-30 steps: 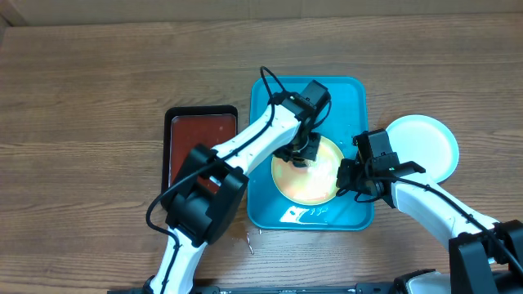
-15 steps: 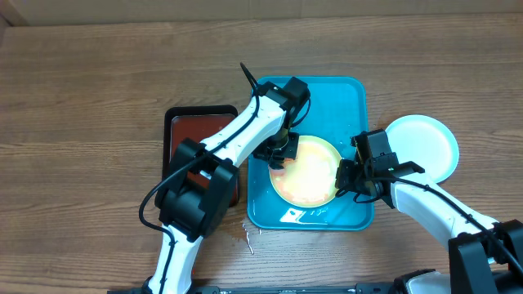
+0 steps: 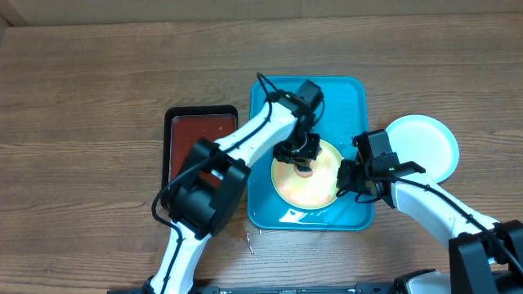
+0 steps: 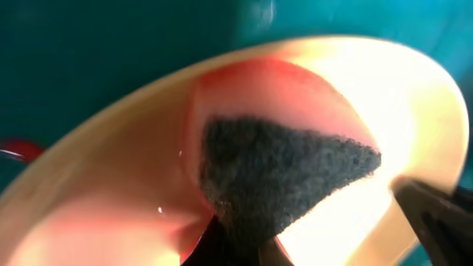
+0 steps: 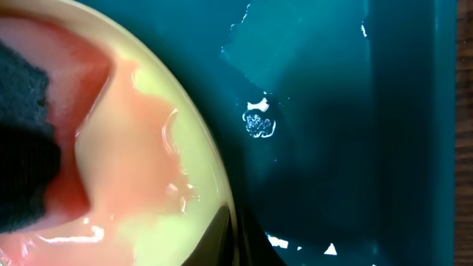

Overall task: Clean dirty plates on tray and stack at the side
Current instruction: 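Scrub the yellow plate with the sponge while the right gripper holds it, then return the sponge to the black tray with the left gripper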

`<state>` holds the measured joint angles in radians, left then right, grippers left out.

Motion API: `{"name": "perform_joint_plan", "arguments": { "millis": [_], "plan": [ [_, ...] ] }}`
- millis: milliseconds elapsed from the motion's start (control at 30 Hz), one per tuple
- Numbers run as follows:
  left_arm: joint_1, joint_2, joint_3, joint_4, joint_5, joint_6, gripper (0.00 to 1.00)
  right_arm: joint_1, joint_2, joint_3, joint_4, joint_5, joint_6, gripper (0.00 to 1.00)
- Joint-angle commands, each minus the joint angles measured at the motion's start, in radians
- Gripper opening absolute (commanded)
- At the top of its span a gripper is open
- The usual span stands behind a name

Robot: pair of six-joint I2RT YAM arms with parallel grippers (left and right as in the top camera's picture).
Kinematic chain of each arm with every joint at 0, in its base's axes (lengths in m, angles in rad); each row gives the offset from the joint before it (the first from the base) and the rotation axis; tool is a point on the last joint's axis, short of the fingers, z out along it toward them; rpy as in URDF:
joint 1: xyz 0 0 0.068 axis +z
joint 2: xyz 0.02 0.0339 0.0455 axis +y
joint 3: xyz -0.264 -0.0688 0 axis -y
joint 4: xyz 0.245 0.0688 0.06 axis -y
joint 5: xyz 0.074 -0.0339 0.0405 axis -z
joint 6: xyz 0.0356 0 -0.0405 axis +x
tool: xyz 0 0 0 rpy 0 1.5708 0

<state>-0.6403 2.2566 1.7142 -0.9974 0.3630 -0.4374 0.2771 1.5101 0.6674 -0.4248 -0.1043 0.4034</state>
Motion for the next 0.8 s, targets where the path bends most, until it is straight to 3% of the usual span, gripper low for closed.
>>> {"name": "perform_joint_plan", "arguments": {
  "millis": [0,233,433,567,667,767],
  "plan": [
    [-0.021,0.068,-0.013,-0.081,0.148,0.042,0.04,-0.002,0.007,-0.008,-0.003,0.032,-0.010,0.04],
    [-0.019,0.055,-0.011,-0.239,-0.097,0.031,0.04,-0.002,0.007,-0.008,0.003,0.032,-0.010,0.04],
    [-0.016,-0.015,-0.011,-0.287,-0.465,-0.100,0.04,-0.002,0.007,-0.008,0.005,0.032,-0.010,0.04],
    [0.000,-0.060,-0.011,-0.288,-0.634,-0.169,0.04,-0.002,0.007,-0.008,0.008,0.032,-0.010,0.04],
    [0.015,-0.072,-0.011,-0.272,-0.663,-0.184,0.04,-0.002,0.007,-0.008,0.009,0.032,-0.010,0.04],
    [0.032,-0.084,-0.011,-0.273,-0.593,-0.181,0.04,-0.002,0.007,-0.008,0.008,0.032,-0.010,0.04]
  ]
}}
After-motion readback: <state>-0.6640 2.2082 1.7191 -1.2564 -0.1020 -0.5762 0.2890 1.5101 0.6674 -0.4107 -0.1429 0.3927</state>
